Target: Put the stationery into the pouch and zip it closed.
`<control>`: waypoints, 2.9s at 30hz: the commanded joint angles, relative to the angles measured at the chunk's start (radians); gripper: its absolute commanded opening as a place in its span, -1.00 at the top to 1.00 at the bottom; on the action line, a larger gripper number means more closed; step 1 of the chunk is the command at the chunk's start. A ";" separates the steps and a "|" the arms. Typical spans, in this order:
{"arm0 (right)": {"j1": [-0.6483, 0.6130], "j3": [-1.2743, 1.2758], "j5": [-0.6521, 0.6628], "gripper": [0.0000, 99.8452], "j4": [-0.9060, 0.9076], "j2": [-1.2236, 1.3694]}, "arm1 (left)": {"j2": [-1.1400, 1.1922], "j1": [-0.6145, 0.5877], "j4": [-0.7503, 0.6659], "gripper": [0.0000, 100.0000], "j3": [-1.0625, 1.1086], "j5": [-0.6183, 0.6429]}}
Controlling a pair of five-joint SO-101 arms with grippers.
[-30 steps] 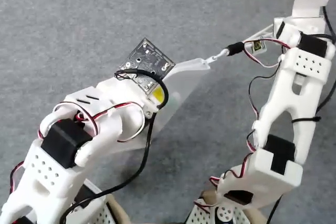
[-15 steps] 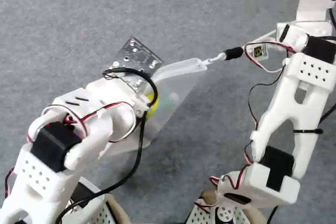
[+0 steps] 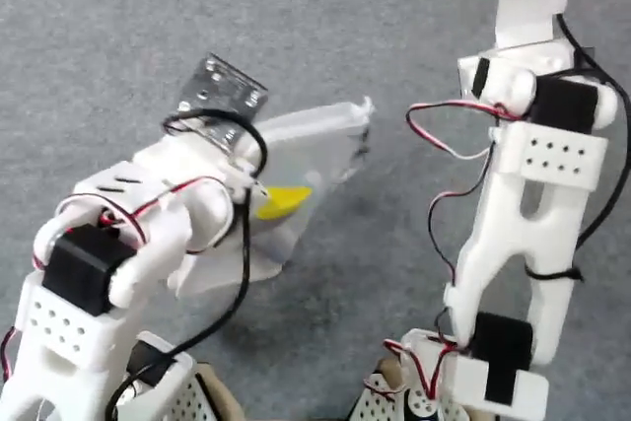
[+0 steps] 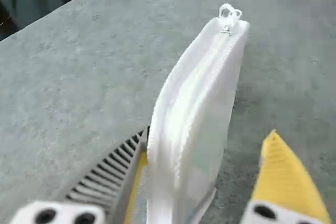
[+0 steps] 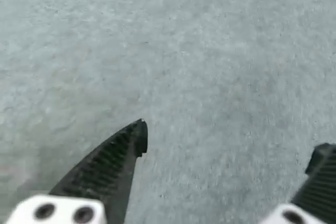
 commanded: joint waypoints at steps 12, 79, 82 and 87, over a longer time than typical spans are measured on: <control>-0.011 0.124 0.008 0.06 0.026 -0.183 | -0.014 0.010 -0.044 0.17 -0.016 -0.023; -0.006 0.564 0.002 0.90 0.153 -0.644 | -0.069 -0.467 -0.132 0.94 0.383 -0.018; 0.000 0.707 0.005 0.90 0.080 -0.707 | -0.140 -0.550 -0.253 0.94 0.616 -0.020; 0.068 0.932 0.005 0.90 -0.035 -0.723 | -0.207 -0.650 -0.390 0.94 0.881 -0.020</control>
